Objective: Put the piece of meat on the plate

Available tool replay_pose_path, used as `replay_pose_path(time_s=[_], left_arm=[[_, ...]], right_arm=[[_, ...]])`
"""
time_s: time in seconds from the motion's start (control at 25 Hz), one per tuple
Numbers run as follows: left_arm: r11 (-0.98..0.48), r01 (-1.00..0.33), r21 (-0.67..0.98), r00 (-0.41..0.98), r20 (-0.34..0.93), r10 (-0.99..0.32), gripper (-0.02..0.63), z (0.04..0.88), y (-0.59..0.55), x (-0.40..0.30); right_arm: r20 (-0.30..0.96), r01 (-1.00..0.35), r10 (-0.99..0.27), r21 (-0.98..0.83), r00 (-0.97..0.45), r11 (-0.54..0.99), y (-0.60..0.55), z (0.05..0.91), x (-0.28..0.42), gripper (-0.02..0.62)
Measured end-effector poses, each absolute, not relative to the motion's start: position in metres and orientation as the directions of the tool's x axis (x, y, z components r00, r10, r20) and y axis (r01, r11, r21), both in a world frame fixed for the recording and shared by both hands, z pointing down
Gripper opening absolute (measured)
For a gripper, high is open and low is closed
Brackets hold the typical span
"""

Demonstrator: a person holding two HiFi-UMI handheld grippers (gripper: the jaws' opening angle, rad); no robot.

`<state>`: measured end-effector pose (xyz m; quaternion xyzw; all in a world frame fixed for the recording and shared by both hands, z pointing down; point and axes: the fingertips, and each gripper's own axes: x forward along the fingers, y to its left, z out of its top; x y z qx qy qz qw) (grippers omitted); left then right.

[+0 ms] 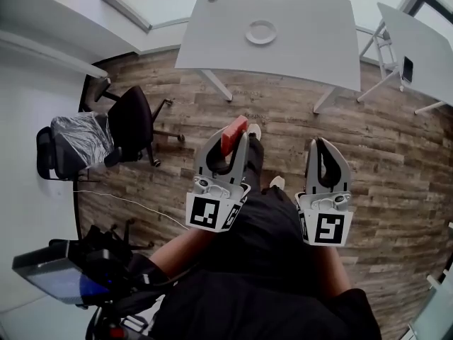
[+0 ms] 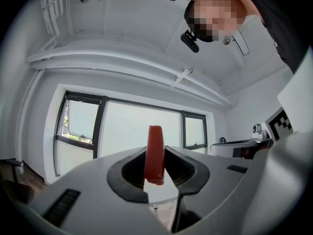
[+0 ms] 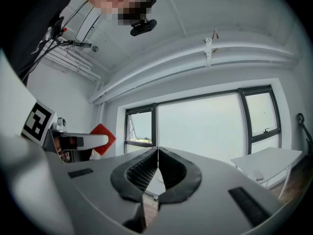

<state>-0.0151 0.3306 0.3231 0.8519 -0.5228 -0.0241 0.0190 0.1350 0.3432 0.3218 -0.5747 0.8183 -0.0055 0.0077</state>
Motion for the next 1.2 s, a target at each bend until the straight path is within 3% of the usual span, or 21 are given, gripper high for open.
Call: replay_pose_path(time_s=[0.76, 1.2], left_arm=[[-0.501, -0.858, 0.112, 0.495, -0.082, -0.865, 0.098, 0.331, 0.187, -0.031], [-0.485, -0.858, 0.169, 0.479, -0.080, -0.874, 0.098, 0.335, 0.092, -0.087]], right_arm=[[0.040, -0.951, -0.951, 0.018, -0.306, 0.307, 0.210, 0.328, 0.112, 0.006], [0.094, -0.922, -0.924, 0.080, -0.371, 0.379, 0.104, 0.328, 0.044, 0.006]])
